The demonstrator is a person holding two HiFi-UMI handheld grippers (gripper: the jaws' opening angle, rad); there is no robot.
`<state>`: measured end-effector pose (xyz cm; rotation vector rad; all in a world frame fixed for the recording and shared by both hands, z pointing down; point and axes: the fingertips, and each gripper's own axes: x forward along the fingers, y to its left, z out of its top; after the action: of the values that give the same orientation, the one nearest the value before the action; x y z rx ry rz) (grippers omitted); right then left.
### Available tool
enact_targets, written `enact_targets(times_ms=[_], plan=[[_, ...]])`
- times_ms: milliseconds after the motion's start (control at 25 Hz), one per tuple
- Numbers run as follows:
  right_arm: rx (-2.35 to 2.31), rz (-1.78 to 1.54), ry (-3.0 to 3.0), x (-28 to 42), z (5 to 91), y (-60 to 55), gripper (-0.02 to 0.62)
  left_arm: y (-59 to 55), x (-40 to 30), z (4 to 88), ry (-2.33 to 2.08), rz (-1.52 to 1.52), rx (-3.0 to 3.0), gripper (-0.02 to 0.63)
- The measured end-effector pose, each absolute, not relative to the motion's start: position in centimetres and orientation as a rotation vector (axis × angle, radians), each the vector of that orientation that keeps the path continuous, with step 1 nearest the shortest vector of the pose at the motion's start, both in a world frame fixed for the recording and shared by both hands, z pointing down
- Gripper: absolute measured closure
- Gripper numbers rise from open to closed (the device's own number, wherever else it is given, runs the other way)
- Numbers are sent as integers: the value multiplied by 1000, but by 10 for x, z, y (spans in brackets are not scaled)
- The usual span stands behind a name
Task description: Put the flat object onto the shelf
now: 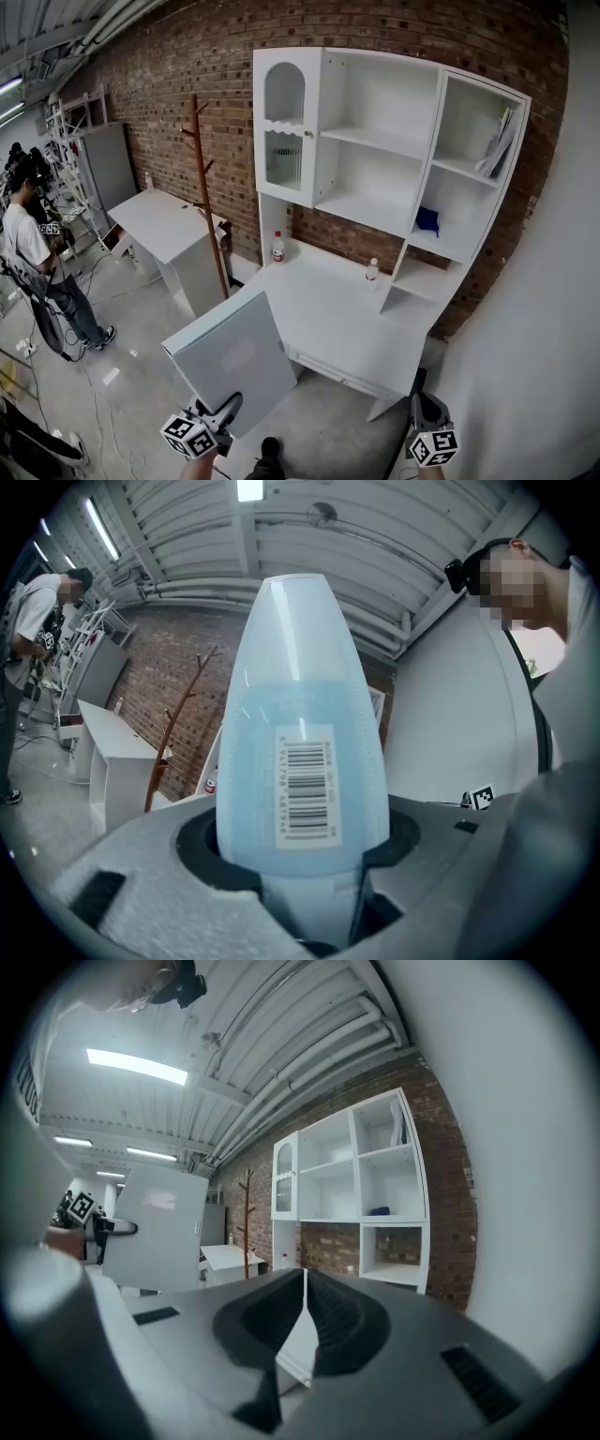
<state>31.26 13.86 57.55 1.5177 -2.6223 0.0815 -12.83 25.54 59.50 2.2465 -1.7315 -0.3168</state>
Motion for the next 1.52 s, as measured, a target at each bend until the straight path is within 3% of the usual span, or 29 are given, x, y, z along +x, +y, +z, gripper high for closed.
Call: enact_targets(times_ms=[840,1520], plan=[[1694,77,-2507,232,568,31,565,78,-216,589,-1544,-288,2358,330],[1771,110,-2394,187,579,-3,565,6,-262,605,-1436,-236,2398,330]])
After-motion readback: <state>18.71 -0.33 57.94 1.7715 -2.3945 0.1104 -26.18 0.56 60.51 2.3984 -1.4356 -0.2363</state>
